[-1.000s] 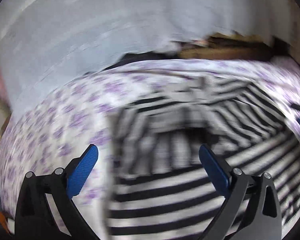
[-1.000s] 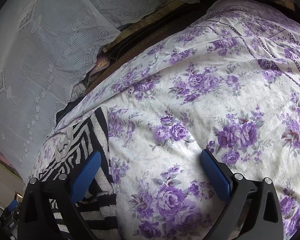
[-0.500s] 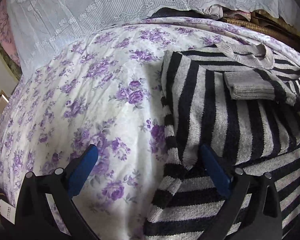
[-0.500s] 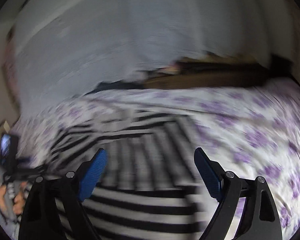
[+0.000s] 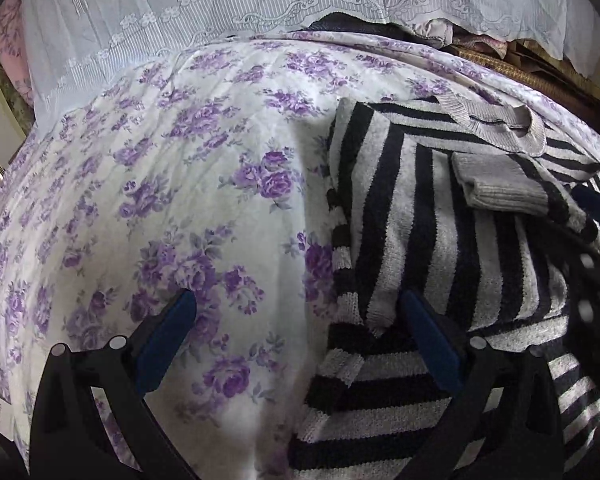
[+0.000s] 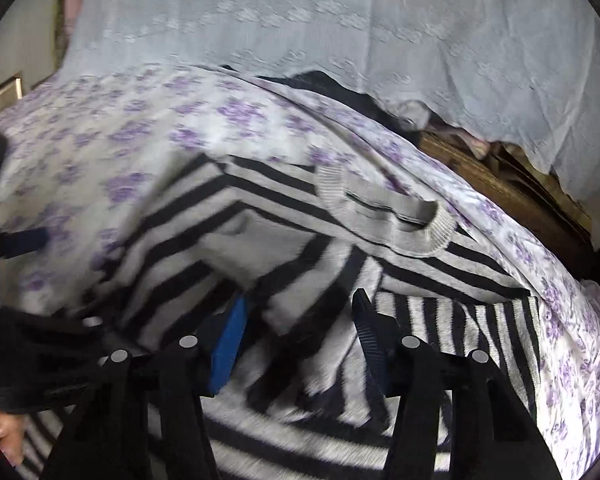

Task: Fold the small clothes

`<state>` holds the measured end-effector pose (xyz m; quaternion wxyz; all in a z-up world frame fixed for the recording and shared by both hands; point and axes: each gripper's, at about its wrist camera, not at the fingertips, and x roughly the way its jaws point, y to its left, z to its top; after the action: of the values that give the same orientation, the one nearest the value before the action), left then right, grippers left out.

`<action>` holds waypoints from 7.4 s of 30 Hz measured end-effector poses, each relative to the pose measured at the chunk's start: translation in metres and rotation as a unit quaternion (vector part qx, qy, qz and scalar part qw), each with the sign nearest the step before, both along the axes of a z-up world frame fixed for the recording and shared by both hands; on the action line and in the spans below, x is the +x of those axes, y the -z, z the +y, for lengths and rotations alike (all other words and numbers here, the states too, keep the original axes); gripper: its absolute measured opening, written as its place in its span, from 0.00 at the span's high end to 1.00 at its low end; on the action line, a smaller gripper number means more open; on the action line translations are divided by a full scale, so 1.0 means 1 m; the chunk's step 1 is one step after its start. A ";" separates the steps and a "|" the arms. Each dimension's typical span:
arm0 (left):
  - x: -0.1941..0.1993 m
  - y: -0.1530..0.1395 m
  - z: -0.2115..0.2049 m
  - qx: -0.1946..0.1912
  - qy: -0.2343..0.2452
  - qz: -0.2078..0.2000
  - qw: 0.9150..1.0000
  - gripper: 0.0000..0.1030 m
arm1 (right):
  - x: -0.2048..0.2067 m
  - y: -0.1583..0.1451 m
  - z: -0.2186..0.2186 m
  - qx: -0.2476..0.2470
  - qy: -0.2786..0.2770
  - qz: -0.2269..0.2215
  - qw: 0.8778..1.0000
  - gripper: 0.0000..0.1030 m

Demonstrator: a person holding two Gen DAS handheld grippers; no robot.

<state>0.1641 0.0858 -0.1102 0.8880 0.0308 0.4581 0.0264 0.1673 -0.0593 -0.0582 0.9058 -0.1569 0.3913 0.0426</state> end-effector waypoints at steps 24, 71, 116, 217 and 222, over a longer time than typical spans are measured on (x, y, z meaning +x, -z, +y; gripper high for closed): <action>0.001 -0.055 -0.059 0.006 0.059 -0.045 0.997 0.04 | -0.043 -0.021 -0.155 0.294 0.074 0.003 0.953 0.59; -0.137 -0.004 0.045 -0.194 0.064 0.039 0.978 0.04 | -0.196 0.031 -0.281 0.393 0.124 0.010 0.911 0.32; -0.173 0.019 0.003 -0.278 0.174 0.092 0.940 0.14 | -0.237 0.056 -0.225 0.410 0.010 0.073 0.909 0.43; 0.042 -0.043 0.014 -0.319 0.109 0.017 0.941 0.93 | -0.005 -0.012 -0.250 0.477 0.043 0.034 0.877 0.87; 0.074 0.000 0.019 -0.340 0.071 0.057 0.936 0.88 | 0.030 0.037 -0.264 0.517 0.086 0.070 0.849 0.79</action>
<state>0.2383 0.1051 -0.1102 0.8176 -0.2387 0.4862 -0.1956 0.1975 -0.3236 -0.0957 0.8262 0.3713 0.3874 0.1716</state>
